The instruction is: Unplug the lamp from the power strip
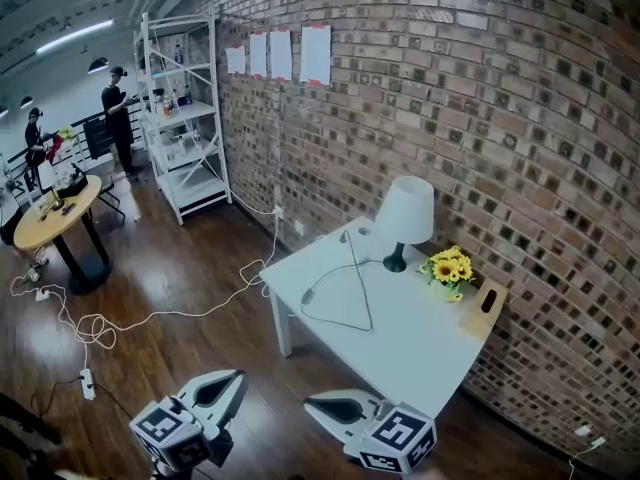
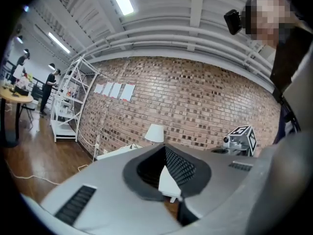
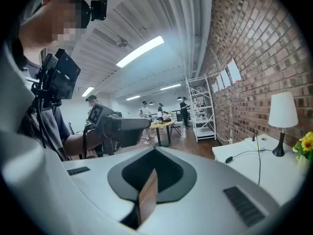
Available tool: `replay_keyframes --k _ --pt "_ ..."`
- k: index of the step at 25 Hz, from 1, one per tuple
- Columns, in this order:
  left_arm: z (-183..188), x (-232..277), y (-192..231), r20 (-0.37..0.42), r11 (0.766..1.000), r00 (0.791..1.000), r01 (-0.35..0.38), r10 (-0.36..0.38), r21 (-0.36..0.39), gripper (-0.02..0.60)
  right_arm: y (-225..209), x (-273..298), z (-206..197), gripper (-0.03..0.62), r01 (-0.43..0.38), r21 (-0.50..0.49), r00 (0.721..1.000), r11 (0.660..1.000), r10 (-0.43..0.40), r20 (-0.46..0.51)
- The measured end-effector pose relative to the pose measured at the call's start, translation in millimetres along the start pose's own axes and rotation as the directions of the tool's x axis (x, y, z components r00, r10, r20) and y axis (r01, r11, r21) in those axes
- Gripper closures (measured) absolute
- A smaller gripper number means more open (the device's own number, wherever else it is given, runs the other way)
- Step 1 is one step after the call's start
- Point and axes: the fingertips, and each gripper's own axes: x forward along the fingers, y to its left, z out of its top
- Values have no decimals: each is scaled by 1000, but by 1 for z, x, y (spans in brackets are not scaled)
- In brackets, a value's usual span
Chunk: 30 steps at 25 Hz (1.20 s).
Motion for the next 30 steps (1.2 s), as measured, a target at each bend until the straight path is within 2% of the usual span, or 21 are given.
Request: replay_keyframes --k 5,13,15,18,23,27,30 --pt "17 0 25 14 998 1000 -19 19 54 558 -9 22 17 589 6 -53 1000 999 -6 -6" --pt "10 25 39 -6 998 999 -37 37 58 558 -39 29 16 591 1 -60 1000 998 -2 -26" --pt "16 42 40 -7 995 999 -33 34 94 558 -55 29 19 591 -7 -63 1000 998 6 -18" --pt "28 76 52 -7 982 999 -40 42 187 558 -86 27 28 589 1 -70 999 998 1 32" --pt "59 144 46 3 987 999 -33 33 155 558 -143 19 45 591 -2 -48 994 999 8 110" --pt "50 184 46 -23 995 1000 -17 19 101 558 -181 19 47 589 -21 -35 993 999 25 119" --pt "48 205 50 -29 997 999 -23 25 70 558 -200 19 57 589 -63 -40 988 997 67 136"
